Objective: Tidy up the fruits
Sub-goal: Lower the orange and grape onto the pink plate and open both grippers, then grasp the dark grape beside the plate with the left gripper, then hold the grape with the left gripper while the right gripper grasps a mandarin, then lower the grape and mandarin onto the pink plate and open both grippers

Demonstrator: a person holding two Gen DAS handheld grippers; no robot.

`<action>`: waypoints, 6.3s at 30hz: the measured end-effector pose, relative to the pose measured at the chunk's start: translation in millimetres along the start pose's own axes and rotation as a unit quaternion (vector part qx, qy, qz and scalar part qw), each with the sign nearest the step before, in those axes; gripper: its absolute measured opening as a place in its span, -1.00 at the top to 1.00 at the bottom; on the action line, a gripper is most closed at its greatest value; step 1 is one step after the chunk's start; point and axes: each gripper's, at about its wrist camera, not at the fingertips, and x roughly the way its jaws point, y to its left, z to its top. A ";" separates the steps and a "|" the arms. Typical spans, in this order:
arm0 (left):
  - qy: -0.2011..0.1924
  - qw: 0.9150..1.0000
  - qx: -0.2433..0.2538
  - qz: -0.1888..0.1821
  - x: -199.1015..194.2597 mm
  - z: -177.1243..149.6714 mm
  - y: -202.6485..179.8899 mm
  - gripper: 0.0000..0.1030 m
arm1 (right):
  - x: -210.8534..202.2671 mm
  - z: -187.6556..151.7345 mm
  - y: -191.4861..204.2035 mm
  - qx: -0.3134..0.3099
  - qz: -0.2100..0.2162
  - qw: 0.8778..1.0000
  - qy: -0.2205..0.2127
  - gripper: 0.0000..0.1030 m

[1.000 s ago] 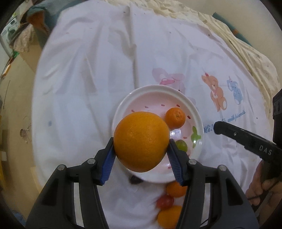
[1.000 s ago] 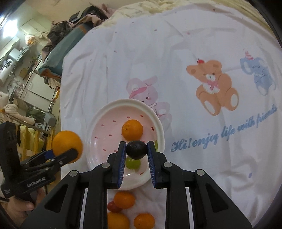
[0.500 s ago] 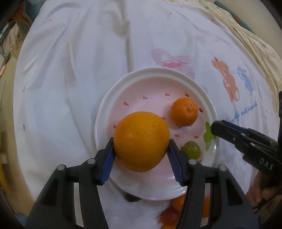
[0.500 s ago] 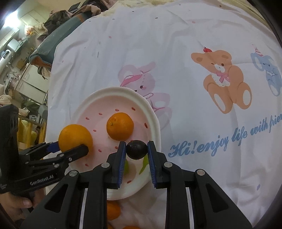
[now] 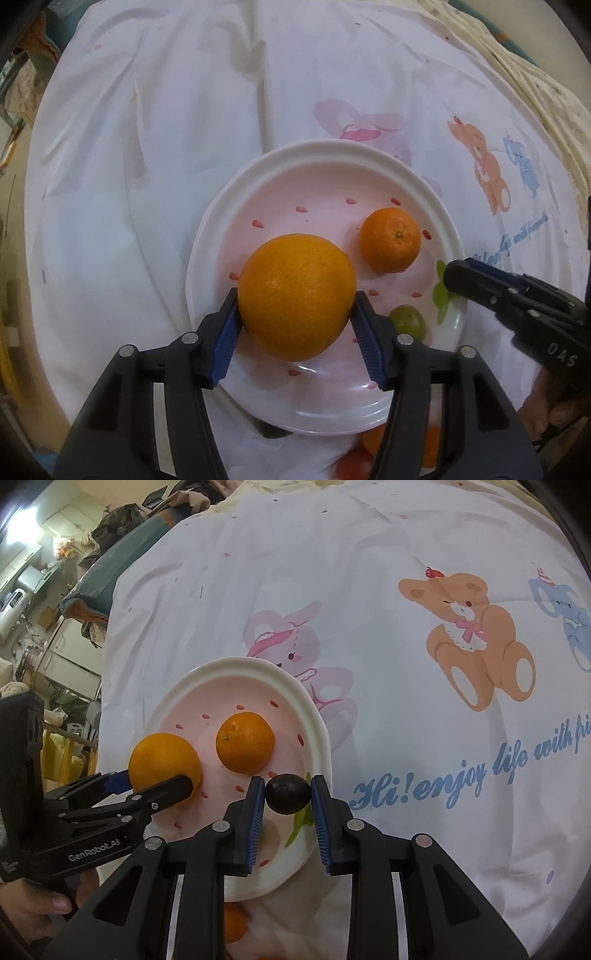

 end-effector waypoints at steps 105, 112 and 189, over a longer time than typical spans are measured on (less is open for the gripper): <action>-0.008 0.999 0.014 0.043 -48.1 -106.5 9.0 0.65 | -48.0 -117.1 9.7 0.073 -0.015 0.996 0.039 -0.39; -0.019 0.999 -0.029 0.016 -67.7 -113.6 33.6 0.65 | -21.2 -130.9 29.2 0.023 -0.044 0.995 0.086 -0.36; -0.023 0.999 0.017 -0.029 1.4 46.6 0.1 0.62 | -0.3 21.1 -4.9 0.025 0.027 0.999 -0.001 0.13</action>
